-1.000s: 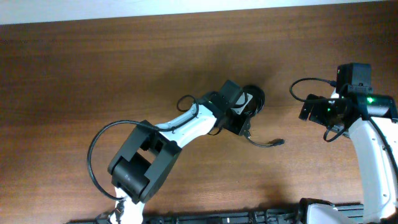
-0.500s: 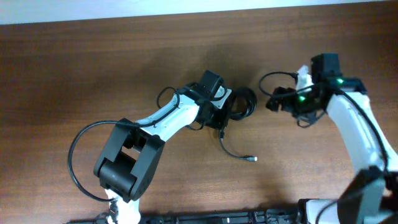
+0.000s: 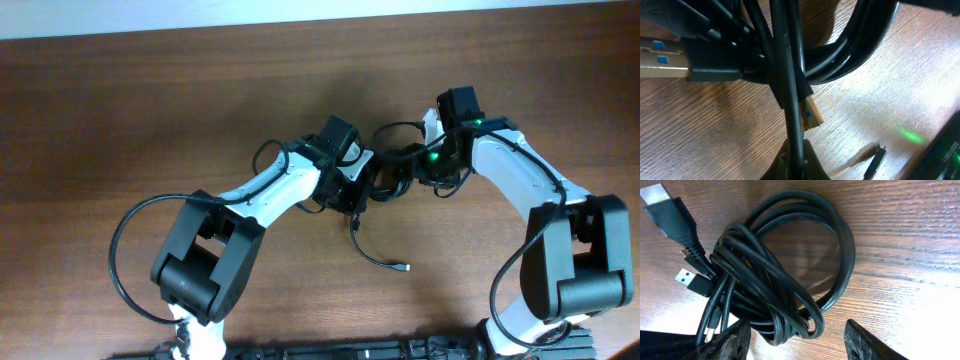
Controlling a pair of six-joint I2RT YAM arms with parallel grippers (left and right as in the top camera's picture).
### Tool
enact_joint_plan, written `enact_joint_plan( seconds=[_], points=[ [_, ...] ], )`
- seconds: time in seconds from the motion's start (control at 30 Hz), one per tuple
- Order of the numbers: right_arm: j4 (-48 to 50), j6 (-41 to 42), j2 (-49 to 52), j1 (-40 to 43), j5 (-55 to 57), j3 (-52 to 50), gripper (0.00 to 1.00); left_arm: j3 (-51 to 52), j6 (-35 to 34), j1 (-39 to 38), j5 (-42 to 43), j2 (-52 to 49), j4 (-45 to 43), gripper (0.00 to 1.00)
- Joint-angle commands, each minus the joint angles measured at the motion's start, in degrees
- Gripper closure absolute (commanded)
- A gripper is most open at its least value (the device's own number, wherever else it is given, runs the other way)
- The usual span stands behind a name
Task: Untangle cables
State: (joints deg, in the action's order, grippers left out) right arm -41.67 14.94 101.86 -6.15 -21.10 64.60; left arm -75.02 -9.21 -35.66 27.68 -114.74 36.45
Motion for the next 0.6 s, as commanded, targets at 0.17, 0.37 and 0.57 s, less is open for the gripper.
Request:
enact_joint_plan(
  seconds=[0.17, 0.37, 0.57],
  points=[
    [2.8, 18.0, 0.7, -0.3, 0.8, -1.6, 0.41, -0.5, 1.2, -0.2, 1.3, 1.9, 0.1, 1.00],
    [2.8, 19.9, 0.8, -0.3, 3.0, -2.4, 0.42, -0.5, 1.1, -0.2, 1.3, 1.9, 0.1, 1.00],
    [7.0, 20.1, 0.8, -0.3, 4.3, -8.0, 0.77, -0.5, 1.1, -0.2, 1.3, 1.9, 0.3, 1.00]
  ],
)
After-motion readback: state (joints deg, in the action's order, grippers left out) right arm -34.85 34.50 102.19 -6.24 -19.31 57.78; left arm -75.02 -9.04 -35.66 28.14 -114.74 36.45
